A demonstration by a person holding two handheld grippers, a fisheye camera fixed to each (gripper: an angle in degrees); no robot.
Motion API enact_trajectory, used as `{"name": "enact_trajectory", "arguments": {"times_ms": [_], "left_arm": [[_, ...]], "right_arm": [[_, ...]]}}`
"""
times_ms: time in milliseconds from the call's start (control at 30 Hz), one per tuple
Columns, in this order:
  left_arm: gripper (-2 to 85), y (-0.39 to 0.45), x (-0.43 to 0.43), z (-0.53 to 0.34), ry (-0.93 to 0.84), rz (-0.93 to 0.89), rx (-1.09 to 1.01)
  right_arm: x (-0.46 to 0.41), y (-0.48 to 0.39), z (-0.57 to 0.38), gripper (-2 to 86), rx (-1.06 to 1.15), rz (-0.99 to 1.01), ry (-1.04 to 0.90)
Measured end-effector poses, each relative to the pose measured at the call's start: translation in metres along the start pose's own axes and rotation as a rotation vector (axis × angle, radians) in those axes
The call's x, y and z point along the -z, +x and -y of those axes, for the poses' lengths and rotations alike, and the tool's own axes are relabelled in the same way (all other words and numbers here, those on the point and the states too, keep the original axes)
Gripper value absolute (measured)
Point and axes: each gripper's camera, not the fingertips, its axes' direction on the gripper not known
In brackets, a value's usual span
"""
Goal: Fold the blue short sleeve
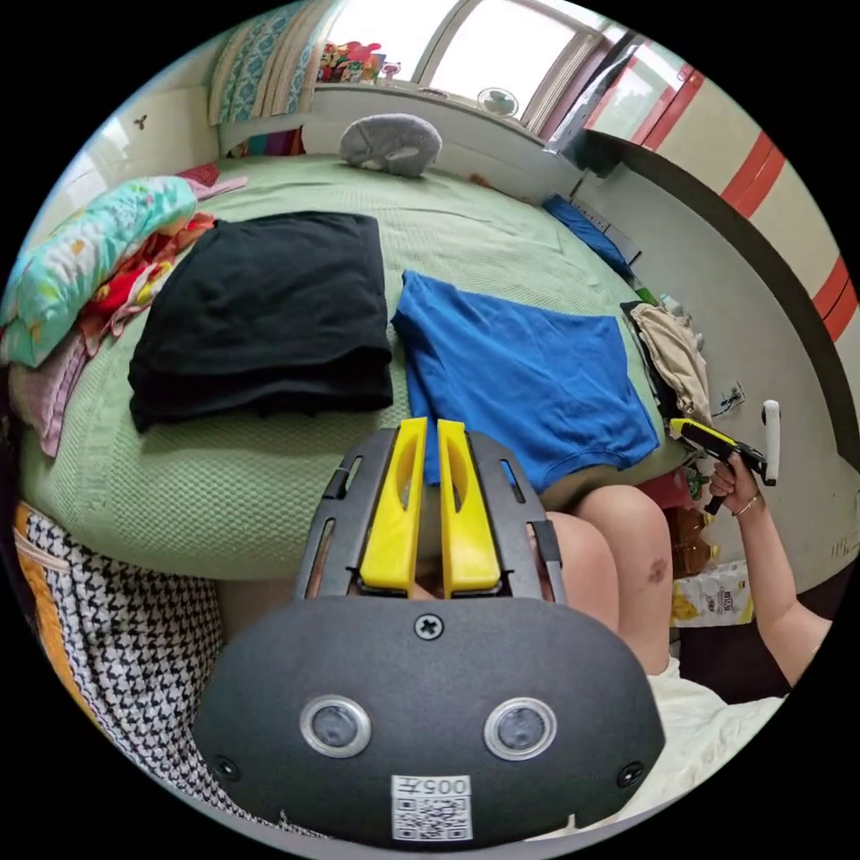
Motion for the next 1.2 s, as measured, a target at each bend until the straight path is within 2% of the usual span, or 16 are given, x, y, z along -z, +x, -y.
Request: {"name": "enact_trajectory", "arguments": {"times_ms": [267, 500, 600, 700, 767, 867, 1033, 1200], "left_arm": [[0.0, 0.036, -0.04, 0.07, -0.028, 0.07, -0.124], [1.2, 0.06, -0.1, 0.129, -0.111, 0.132, -0.204], [3.3, 0.062, -0.13, 0.146, -0.155, 0.138, -0.209], [3.0, 0.058, -0.153, 0.161, -0.185, 0.164, -0.183], [1.7, 0.055, -0.164, 0.169, -0.195, 0.177, -0.164], [0.4, 0.054, -0.18, 0.184, -0.221, 0.156, -0.156], [0.0, 0.06, -0.192, 0.196, -0.222, 0.125, -0.081], [-0.3, 0.084, -0.165, 0.167, -0.157, 0.187, -0.117]], "right_arm": [[-0.03, -0.021, 0.081, 7.7, 0.091, -0.009, -0.056], [-0.081, -0.032, 0.153, 7.1, 0.094, -0.059, -0.152], [-0.102, -0.045, 0.165, 5.0, 0.15, -0.137, -0.195], [-0.104, -0.052, 0.176, 0.0, 0.147, -0.242, -0.144], [-0.103, -0.051, 0.184, -0.8, 0.138, -0.207, -0.121], [-0.114, -0.044, 0.196, -0.9, 0.064, -0.183, -0.137], [-0.141, -0.043, 0.197, -0.5, 0.013, -0.274, -0.185], [-0.11, -0.042, 0.172, 2.9, -0.004, -0.293, -0.125]]}}
